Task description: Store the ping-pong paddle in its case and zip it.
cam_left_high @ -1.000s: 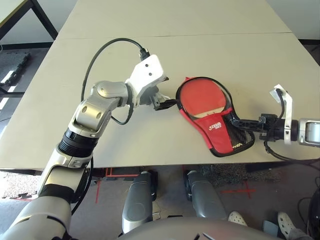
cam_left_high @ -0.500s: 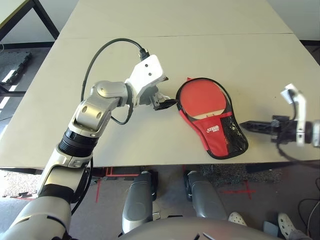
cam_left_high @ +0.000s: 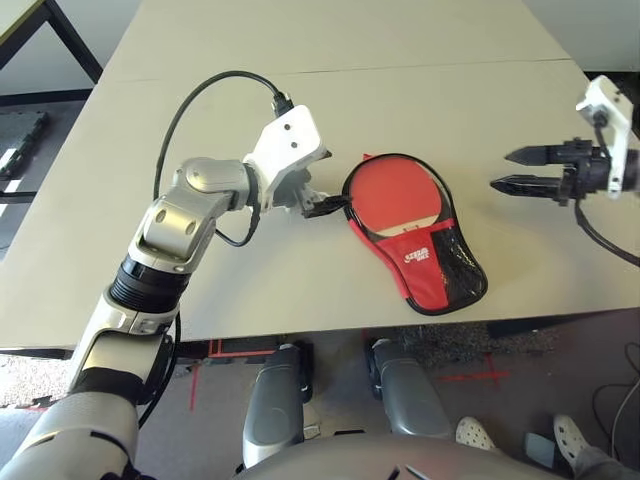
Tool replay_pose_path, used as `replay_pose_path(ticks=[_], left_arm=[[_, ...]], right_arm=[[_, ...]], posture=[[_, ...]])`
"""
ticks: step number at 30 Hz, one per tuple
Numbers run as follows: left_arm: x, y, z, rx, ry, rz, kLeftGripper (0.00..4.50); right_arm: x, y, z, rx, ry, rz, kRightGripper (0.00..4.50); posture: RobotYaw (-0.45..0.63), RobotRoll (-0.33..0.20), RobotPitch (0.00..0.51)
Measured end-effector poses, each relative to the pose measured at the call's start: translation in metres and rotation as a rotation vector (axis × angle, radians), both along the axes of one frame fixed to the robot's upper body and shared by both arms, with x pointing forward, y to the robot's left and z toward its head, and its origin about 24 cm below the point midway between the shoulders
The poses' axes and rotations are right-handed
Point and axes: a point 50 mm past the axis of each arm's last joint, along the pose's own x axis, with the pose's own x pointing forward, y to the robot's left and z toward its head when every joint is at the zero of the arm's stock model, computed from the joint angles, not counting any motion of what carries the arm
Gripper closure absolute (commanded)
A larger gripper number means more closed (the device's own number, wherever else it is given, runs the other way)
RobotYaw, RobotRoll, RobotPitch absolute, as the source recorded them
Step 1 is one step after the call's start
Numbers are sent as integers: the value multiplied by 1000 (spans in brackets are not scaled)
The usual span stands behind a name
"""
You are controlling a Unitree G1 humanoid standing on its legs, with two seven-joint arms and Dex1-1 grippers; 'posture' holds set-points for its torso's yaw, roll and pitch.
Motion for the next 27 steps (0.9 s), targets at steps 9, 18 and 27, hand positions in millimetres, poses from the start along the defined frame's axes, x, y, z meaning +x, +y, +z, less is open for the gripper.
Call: replay_pose_path(ticks=[9,18,27], left_arm=[[3,14,5,14,-21,83,0],[13,29,6,55,-43,199,0],[24,50,-4,101,36,354,0]], right_arm=[[12,36,-27,-69,30,131,37],[16,51,-43,-147,-8,152,37],[16,53,-47,-177,-45,155,37]], posture=[[93,0,190],[99,0,190],[89,0,194]])
